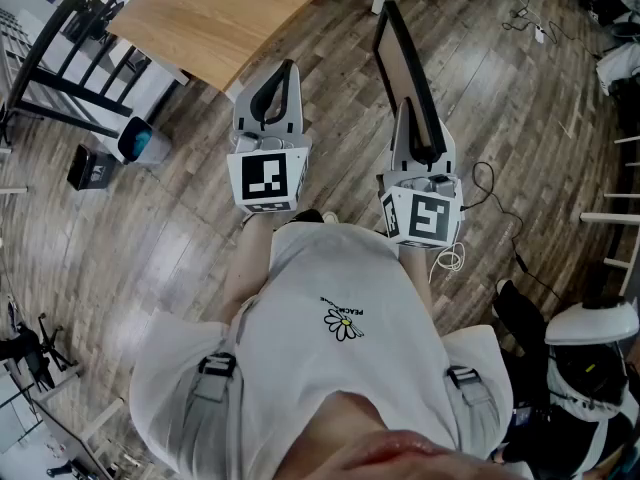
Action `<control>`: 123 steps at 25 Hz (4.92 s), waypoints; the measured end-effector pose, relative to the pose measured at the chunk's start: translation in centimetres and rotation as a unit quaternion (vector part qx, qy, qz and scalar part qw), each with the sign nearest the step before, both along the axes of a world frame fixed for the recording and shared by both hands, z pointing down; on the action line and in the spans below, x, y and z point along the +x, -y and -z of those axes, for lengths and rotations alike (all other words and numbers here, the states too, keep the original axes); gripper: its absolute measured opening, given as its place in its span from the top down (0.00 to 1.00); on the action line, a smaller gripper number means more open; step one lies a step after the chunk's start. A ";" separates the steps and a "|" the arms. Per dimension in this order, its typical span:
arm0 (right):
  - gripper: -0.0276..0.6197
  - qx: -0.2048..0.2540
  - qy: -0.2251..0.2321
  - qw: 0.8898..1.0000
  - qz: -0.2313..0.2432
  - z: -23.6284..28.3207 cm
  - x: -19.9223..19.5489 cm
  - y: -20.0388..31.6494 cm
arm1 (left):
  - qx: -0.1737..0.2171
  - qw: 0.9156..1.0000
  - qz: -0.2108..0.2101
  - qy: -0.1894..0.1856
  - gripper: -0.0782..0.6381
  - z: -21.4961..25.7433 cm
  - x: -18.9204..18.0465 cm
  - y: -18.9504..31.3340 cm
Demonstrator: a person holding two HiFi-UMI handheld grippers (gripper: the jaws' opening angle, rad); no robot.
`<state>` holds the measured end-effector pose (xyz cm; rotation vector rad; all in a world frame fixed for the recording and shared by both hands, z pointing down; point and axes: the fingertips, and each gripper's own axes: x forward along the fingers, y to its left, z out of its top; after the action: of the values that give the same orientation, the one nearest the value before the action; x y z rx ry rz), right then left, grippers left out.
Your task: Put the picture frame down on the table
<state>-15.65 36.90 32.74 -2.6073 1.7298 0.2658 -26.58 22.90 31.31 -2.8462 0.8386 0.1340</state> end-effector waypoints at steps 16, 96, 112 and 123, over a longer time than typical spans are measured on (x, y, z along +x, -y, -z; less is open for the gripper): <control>0.93 0.010 0.024 0.999 0.043 -1.2 -1.0 0.2 | -0.006 1.000 0.006 0.006 0.87 -1.7 -0.9 -0.2; 0.93 -0.040 -0.144 0.919 0.365 0.4 30.0 59.2 | 0.023 0.909 0.414 -0.042 0.87 1.7 18.5 43.7; 0.93 -0.192 -0.441 0.771 0.417 -17.7 17.9 64.8 | -0.027 0.853 0.521 -0.006 0.87 -5.0 7.8 40.2; 0.93 -0.266 -0.607 0.639 0.391 -27.7 14.1 65.3 | -0.049 0.848 0.528 0.006 0.87 -7.3 6.3 39.0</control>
<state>-1.56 -28.36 60.42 -1.3120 3.4765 2.0409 -20.26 -16.10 38.58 -2.0239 2.2649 -0.0803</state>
